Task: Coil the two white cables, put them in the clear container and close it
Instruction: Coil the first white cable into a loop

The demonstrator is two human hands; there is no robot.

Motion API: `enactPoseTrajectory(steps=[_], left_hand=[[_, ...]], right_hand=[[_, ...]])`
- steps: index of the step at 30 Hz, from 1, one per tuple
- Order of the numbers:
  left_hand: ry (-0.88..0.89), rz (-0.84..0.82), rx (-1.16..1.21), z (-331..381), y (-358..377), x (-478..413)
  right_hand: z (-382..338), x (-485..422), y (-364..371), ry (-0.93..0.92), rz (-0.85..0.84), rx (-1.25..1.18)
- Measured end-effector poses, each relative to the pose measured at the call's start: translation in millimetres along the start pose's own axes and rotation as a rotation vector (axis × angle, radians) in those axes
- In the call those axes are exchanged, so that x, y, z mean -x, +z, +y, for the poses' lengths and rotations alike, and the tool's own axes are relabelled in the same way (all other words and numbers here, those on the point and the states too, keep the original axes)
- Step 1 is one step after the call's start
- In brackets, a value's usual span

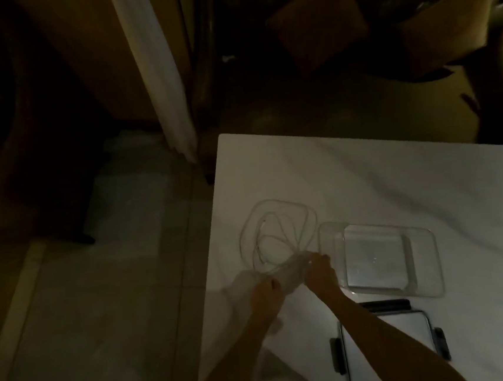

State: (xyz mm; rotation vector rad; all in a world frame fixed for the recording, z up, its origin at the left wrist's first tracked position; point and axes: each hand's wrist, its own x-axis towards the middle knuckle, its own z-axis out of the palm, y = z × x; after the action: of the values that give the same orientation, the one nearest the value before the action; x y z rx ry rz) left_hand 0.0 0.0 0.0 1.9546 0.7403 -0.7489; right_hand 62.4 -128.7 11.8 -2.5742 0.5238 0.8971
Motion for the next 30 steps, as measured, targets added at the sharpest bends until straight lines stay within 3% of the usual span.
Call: enactPoseTrajectory(steps=[3,5,8,10,14,16,18,20,23,26,30], left_hand=[[0.023,-0.091,0.065,-9.7,16.1,-18.4],[0.05,-0.213,0.077,-9.5,23.0,-18.3],[0.072,-0.314,0.192,7.4,22.7,-1.9],[-0.04,-0.409,0.313,25.8,20.0,12.2],[0.023,-0.585,0.197,50.2,-8.6,43.8],[0.075,-0.616,0.105,68.4,-29.7,63.8],[0.143,-0.657,0.094,91.1,-51.2,88.2],[0.231,-0.688,0.144,114.3,-75.8,115.9],[0.392,-0.656,0.152,155.3,-120.5,157.0],[0.52,-0.583,0.146,206.0,-163.9,200.5],[0.656,-0.636,0.377,263.0,-197.7,277.0]], right_hand=[[-0.3,-3.9,-3.6,-0.008,0.027,0.123],[9.2,-10.1,-3.0,-0.001,-0.043,0.166],[21.5,-14.0,-4.7,0.102,-0.237,-0.153],[19.1,3.2,-19.4,0.128,-0.328,-0.413],[26.9,40.8,-62.9,-0.008,-0.408,-0.509],[31.0,55.5,-86.0,-0.124,-0.446,-0.514],[34.6,70.2,-106.4,-0.301,-0.305,-0.526],[30.4,91.0,-129.6,-0.57,-0.123,-0.491],[9.7,116.0,-166.9,-0.972,-0.04,-0.301],[-27.0,148.1,-231.8,-1.09,0.023,-0.329],[-57.5,206.8,-347.2,-1.235,0.071,-0.364]])
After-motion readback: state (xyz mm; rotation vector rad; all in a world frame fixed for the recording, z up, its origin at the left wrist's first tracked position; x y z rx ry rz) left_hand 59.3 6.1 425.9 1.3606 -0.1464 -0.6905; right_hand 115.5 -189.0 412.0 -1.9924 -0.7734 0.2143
